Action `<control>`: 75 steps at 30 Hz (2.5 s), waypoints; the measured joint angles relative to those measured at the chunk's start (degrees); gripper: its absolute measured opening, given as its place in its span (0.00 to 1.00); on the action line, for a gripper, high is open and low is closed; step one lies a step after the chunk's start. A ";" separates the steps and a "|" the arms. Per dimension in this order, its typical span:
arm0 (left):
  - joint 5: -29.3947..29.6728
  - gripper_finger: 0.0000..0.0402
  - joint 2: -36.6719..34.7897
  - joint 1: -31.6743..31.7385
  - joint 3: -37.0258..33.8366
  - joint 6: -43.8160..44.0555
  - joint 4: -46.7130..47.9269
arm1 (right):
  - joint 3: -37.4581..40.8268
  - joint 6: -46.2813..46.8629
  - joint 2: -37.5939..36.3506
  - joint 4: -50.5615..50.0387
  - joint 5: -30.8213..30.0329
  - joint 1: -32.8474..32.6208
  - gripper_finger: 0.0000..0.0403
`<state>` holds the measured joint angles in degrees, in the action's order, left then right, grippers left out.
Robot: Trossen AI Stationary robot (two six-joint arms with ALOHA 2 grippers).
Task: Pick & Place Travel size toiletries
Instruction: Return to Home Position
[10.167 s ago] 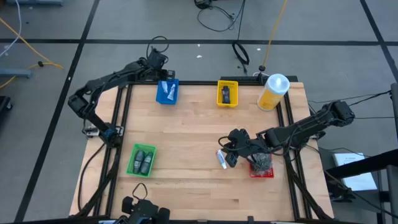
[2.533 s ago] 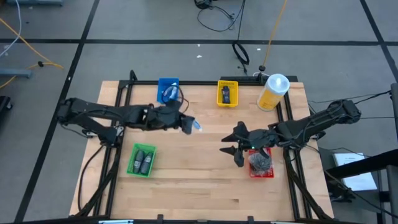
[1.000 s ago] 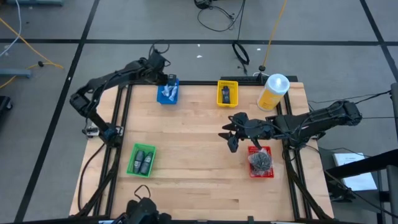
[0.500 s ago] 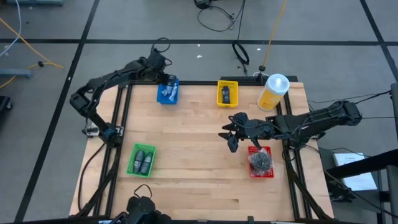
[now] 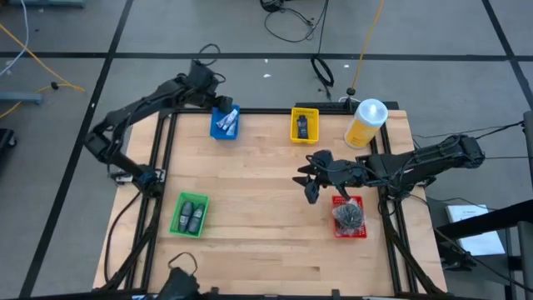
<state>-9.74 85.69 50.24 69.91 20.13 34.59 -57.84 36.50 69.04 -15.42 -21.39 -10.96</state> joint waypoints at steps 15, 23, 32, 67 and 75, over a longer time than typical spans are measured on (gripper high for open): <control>-4.82 0.15 -24.51 -17.48 0.07 -14.95 10.73 | 0.04 -13.63 -2.85 0.00 -2.54 1.06 0.43; -0.65 0.02 -34.66 -32.04 -7.52 -13.75 0.82 | 0.04 -21.21 -10.95 1.00 -2.40 4.05 0.44; -0.18 0.01 -46.87 -42.58 -30.29 -8.96 -23.10 | 0.04 -26.96 -17.63 0.54 -2.32 6.12 0.43; 7.63 0.00 -71.29 -50.88 -68.96 -10.66 -54.46 | 4.30 -22.11 -29.12 -9.05 11.16 20.03 0.42; 6.71 0.02 -71.53 -50.21 -68.96 -10.79 -54.49 | 25.62 -14.86 -46.99 7.96 11.19 20.48 0.42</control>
<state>-3.03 14.15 0.03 0.95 9.34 -19.90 -32.23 21.64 22.05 -7.46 -10.20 9.52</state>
